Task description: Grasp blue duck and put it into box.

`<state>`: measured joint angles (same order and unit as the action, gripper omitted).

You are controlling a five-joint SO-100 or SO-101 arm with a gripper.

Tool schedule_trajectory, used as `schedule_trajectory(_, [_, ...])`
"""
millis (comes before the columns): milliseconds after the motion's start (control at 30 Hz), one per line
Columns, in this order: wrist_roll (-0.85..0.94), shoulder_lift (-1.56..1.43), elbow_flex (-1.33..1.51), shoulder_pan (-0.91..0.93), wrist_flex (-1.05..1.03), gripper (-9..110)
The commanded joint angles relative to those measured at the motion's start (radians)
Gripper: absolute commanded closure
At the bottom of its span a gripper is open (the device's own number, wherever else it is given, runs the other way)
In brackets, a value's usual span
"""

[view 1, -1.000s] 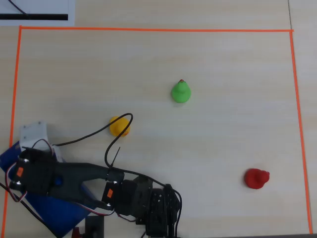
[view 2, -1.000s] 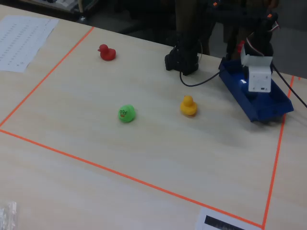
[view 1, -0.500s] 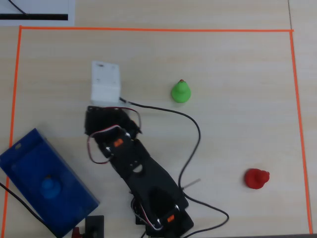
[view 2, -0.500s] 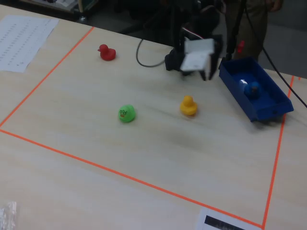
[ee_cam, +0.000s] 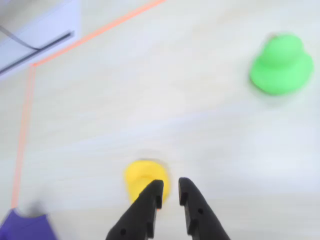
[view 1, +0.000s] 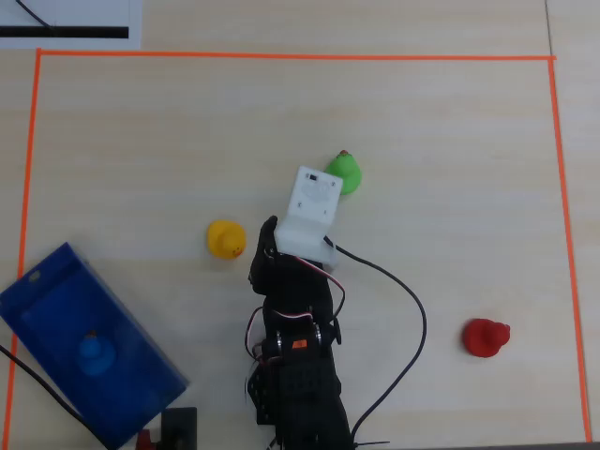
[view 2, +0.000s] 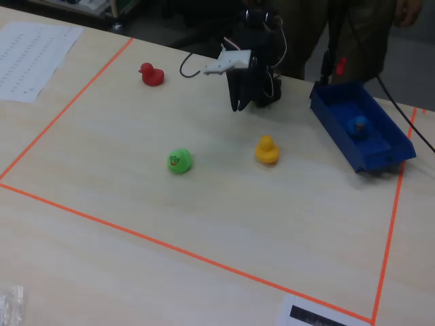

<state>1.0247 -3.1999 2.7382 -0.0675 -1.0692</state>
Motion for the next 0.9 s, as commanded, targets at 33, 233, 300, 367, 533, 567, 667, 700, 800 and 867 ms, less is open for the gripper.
schedule_trajectory(33, [0.034,-0.11,0.204,0.037,0.044,101])
schedule_trajectory(233, [0.103,-0.11,0.371,0.064,0.049,101])
schedule_trajectory(300, [0.118,-0.112,0.371,0.069,-0.023,101])
schedule_trajectory(367, [0.143,-0.112,0.371,0.069,-0.077,101])
schedule_trajectory(533, [0.225,-0.112,0.373,0.069,-0.235,101])
schedule_trajectory(567, [0.218,-0.112,0.373,0.069,-0.235,101])
schedule_trajectory(667, [0.207,-0.112,0.373,0.069,-0.238,101])
schedule_trajectory(700, [0.218,-0.112,0.373,0.069,-0.239,101])
schedule_trajectory(800, [0.218,-0.112,0.373,0.064,-0.239,101])
schedule_trajectory(867, [0.218,-0.112,0.373,0.064,-0.239,101])
